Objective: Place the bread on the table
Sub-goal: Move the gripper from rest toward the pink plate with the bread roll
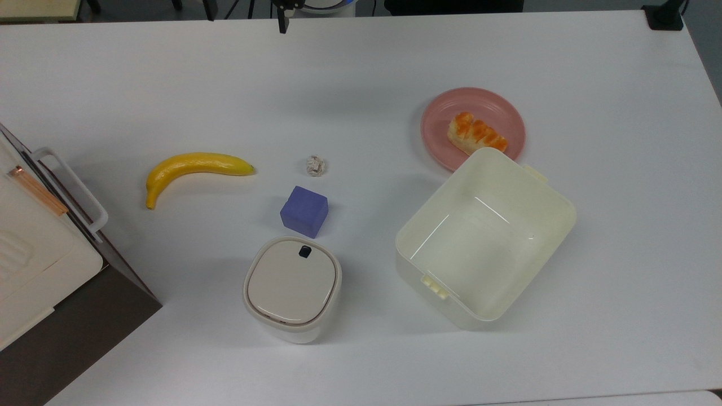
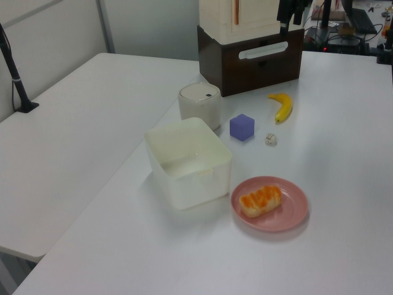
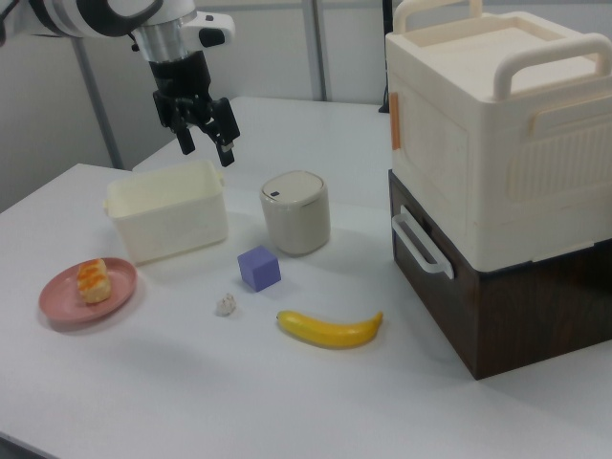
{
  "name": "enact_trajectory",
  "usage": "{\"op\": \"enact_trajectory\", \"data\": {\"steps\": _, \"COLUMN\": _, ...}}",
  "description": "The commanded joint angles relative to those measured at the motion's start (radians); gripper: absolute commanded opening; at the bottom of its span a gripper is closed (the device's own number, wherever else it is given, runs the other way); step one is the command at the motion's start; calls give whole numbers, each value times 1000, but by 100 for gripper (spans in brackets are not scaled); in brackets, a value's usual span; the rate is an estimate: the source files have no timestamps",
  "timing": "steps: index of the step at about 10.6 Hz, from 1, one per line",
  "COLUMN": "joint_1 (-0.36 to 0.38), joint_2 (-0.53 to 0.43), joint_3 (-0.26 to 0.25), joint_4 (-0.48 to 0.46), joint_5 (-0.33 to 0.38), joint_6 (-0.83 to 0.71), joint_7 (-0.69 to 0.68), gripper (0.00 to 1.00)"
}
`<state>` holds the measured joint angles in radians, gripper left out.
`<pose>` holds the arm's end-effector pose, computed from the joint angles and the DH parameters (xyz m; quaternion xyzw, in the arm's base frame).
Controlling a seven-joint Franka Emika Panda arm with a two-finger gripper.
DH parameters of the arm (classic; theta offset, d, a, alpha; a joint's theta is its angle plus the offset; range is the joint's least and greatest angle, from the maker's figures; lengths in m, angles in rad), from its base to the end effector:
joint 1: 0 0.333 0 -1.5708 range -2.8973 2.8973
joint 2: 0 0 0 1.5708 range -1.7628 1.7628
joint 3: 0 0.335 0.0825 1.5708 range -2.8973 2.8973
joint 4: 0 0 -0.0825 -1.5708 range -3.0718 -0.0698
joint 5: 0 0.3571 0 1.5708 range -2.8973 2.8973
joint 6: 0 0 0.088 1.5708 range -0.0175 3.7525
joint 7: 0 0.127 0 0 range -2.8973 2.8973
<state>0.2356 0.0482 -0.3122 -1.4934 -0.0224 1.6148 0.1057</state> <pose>0.5480 -0.0401 0.6376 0.9950 -0.0904 0.0380 0.0180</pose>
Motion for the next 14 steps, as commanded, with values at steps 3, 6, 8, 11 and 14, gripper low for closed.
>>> {"op": "enact_trajectory", "data": {"steps": 3, "joint_1": 11, "joint_2": -28, "joint_3": -15, "joint_4": -36, "joint_5": 27, "joint_6": -19, "joint_7": -12, "gripper": 100}}
{"op": "enact_trajectory", "data": {"steps": 6, "joint_1": 13, "joint_2": -28, "joint_3": -15, "joint_4": -36, "joint_5": 22, "joint_6": -19, "joint_7": -20, "gripper": 100}}
{"op": "enact_trajectory", "data": {"steps": 8, "joint_1": 16, "joint_2": -28, "joint_3": -15, "joint_4": -36, "joint_5": 24, "joint_6": -27, "joint_7": -93, "gripper": 100}}
{"op": "enact_trajectory", "data": {"steps": 11, "joint_1": 16, "joint_2": -28, "joint_3": -13, "joint_4": -34, "joint_5": 24, "joint_6": -62, "joint_7": -112, "gripper": 100}}
{"op": "enact_trajectory", "data": {"steps": 14, "joint_1": 24, "joint_2": -30, "joint_3": 1, "joint_4": -68, "joint_5": 24, "joint_6": -53, "joint_7": -126, "gripper": 100}}
